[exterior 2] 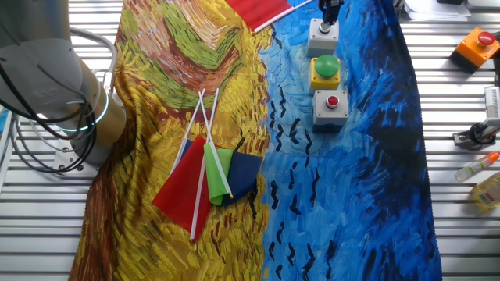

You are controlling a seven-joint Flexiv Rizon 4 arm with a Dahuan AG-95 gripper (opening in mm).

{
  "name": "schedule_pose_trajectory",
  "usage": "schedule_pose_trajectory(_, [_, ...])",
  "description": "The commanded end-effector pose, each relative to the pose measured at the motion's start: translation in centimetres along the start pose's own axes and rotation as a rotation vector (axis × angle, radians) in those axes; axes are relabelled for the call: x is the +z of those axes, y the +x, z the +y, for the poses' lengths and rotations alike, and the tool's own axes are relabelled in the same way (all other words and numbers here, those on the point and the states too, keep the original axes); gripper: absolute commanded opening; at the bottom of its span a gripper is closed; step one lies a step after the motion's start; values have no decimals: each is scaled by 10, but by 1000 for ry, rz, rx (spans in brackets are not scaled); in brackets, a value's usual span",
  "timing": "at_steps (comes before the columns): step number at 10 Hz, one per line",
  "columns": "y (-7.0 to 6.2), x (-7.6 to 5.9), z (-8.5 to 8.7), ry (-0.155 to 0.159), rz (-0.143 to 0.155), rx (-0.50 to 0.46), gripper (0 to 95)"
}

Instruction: Press three buttons from left to right in sequence

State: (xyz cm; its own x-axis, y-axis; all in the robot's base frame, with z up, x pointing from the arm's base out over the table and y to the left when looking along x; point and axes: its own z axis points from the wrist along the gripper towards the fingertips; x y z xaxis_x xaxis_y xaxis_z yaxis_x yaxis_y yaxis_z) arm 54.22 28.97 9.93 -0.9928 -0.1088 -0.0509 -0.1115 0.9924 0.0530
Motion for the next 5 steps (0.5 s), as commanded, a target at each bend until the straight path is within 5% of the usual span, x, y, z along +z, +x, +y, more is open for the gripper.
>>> schedule_pose_trajectory(1, [0,0,0,-5,2,5,570])
schedule_pose_trajectory(5, [0,0,0,-9,6,20,570])
